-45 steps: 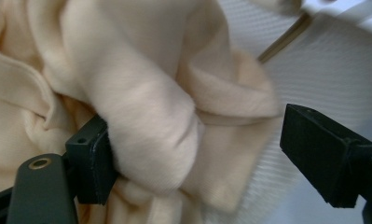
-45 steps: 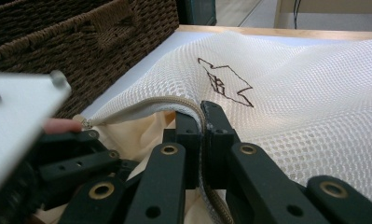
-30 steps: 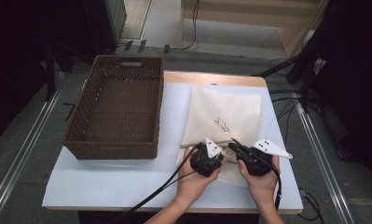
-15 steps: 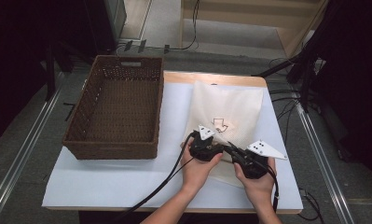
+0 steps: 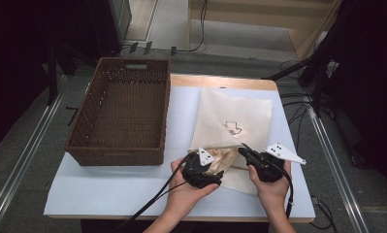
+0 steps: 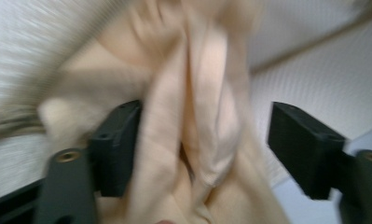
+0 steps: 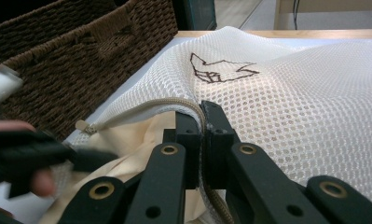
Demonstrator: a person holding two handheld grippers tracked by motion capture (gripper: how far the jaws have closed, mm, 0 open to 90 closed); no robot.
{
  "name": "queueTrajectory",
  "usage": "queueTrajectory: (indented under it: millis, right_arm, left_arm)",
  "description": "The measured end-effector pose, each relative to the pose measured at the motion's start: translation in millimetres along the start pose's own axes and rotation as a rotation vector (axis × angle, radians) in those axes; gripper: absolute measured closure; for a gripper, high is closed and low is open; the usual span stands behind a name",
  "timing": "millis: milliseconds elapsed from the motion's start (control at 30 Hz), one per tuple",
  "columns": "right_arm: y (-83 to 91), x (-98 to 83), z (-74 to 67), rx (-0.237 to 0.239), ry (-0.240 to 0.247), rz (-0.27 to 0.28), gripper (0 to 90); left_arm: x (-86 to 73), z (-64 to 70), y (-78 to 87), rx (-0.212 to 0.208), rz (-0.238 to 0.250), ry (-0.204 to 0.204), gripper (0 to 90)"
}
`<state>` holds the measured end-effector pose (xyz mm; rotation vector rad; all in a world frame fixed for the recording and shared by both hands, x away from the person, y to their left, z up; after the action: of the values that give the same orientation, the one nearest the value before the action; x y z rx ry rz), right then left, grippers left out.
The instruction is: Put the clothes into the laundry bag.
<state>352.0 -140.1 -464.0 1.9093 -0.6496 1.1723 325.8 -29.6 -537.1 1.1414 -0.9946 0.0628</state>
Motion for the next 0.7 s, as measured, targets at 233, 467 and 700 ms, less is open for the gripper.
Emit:
queueTrajectory:
  millis: [233,467,700]
  right_arm:
    - [-1.8,-2.3,-7.2,0.035,0.000,-0.006,87.6]
    - [4.0,1.5,-18.8,0.067,0.020,0.006,87.6]
    - [0.4,-7.0,-7.9,0.021,0.035,-0.027,87.6]
  left_arm:
    - [19.4,6.6,-13.0,-0.047,0.012,0.015,79.0]
    - [86.0,13.5,-0.8,-0.056,0.311,0.095,80.5]
    - [61.7,6.1,-46.4,-0.160,0.128,0.094,61.9]
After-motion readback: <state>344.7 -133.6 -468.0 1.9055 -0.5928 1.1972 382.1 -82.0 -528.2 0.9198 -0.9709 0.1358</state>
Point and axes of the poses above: each handheld gripper's, and its own axes: y roughly backward along the jaws, x roughly out of its top, z roughly to its right, the point moved 10 cm from there along -y, roughly forward along the jaws, and after that the axes turned 2 degrees about x, right-handed, at the moved point
